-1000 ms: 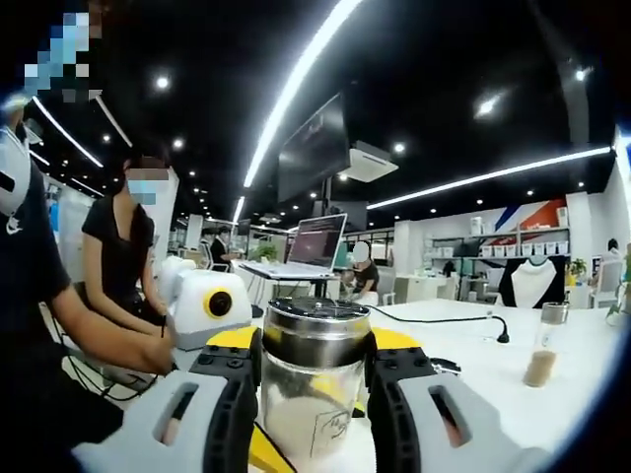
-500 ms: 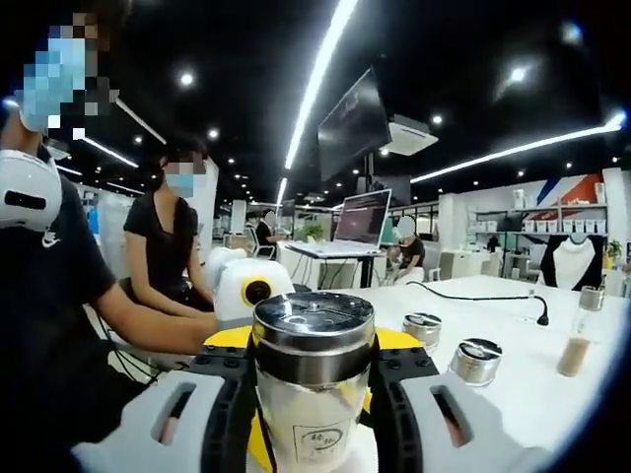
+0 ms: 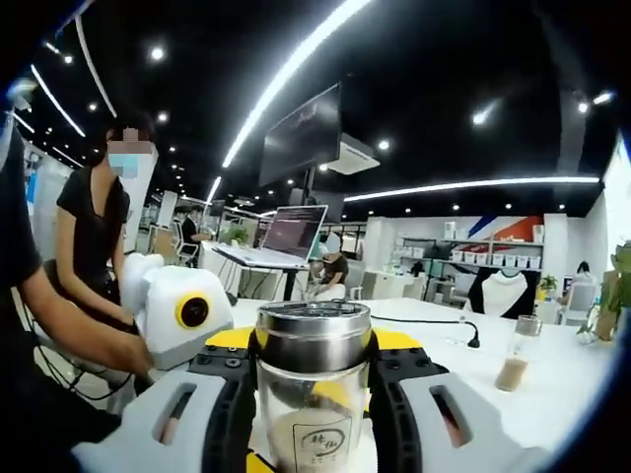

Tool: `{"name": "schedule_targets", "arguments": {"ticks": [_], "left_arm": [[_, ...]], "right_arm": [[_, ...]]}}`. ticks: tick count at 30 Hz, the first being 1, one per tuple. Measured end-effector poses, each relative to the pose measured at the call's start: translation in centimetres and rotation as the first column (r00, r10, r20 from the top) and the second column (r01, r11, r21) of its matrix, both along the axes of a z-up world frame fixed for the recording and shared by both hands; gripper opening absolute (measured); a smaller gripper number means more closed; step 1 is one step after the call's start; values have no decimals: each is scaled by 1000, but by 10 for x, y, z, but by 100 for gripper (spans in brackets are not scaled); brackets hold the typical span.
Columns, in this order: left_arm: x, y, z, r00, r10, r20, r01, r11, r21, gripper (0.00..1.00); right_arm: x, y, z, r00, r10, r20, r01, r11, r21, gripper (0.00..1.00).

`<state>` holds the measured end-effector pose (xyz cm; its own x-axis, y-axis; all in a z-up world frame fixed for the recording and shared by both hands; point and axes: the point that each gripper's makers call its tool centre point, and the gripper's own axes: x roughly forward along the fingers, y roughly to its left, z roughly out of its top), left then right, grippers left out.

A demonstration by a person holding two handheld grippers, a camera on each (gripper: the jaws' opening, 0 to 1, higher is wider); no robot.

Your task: Rotate the seasoning bottle until the label or dispensing opening points toward the visible target arrow and the bottle remains upright within the marked orientation range

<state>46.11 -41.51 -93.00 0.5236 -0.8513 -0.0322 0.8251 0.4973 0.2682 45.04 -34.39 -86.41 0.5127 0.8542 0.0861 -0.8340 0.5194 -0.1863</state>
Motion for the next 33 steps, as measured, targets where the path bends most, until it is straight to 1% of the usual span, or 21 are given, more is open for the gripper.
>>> {"name": "schedule_targets", "arguments": {"ticks": [2, 3, 4, 8, 10, 13, 15, 16, 18, 19, 20, 21, 23, 25, 26, 28, 30, 31, 33], "left_arm": [[3, 1, 0, 1000, 22, 6, -22, 1000, 4, 52], [4, 2, 2, 999, 42, 16, -42, 999, 3, 52], [5, 2, 2, 999, 49, 21, -49, 999, 1, 52], [9, 3, 8, 994, 105, 34, -105, 994, -27, 50], [11, 4, 10, 991, 121, 55, -119, 993, -26, 49], [14, 7, 7, 991, 131, 25, -130, 991, -24, 48], [16, 11, 5, 991, 135, 14, -135, 991, -15, 46], [17, 14, 4, 993, 119, -16, -119, 993, -26, 46], [16, 16, 2, 994, 81, -75, -84, 995, -44, 44], [15, 16, 2, 995, 71, -75, -74, 996, -40, 44], [13, 17, 0, 995, 57, -77, -59, 998, -23, 44], [13, 17, 0, 996, 56, -71, -57, 998, -18, 43], [11, 16, 0, 997, 42, -57, -43, 999, -11, 43], [8, 15, 0, 997, 19, -75, -20, 1000, -12, 43], [5, 12, 1, 995, -12, -94, 9, 999, -37, 43], [-1, 9, 3, 990, -63, -128, 54, 996, -75, 42], [-11, 5, 6, 976, -148, -157, 131, 985, -116, 42], [-16, 4, 7, 969, -184, -166, 164, 978, -128, 42], [-19, 4, 8, 968, -198, -153, 180, 976, -124, 42]], "right_arm": [[5, -3, 1, 999, -31, -8, 31, 999, 24, 41], [9, -7, 4, 998, -65, -8, 65, 996, 57, 41], [11, -9, 6, 997, -81, -8, 82, 994, 75, 41], [17, -16, 13, 989, -149, 22, 145, 981, 131, 42], [16, -16, 12, 987, -158, 32, 152, 979, 137, 42], [18, -12, 8, 986, -153, 58, 147, 985, 94, 42], [19, -10, 3, 991, -124, 39, 122, 991, 52, 42], [19, -9, 1, 995, -95, 33, 94, 995, 33, 42], [14, -6, -3, 999, -9, 44, 9, 1000, -16, 42], [13, -6, -5, 999, 11, 43, -9, 999, -32, 42], [11, -7, -8, 998, 45, 32, -43, 997, -58, 42], [9, -8, -8, 998, 62, 18, -60, 996, -62, 42], [7, -11, -7, 996, 93, 9, -92, 994, -64, 42], [6, -14, -8, 994, 111, -3, -111, 991, -71, 42], [2, -14, -8, 989, 150, 3, -149, 986, -74, 42], [-4, -14, -6, 982, 187, 17, -186, 980, -76, 42], [-18, -14, -5, 964, 261, 53, -255, 961, -104, 42], [-23, -14, -4, 955, 286, 81, -275, 953, -126, 42], [-29, -14, -4, 948, 306, 90, -292, 946, -140, 42]]}}
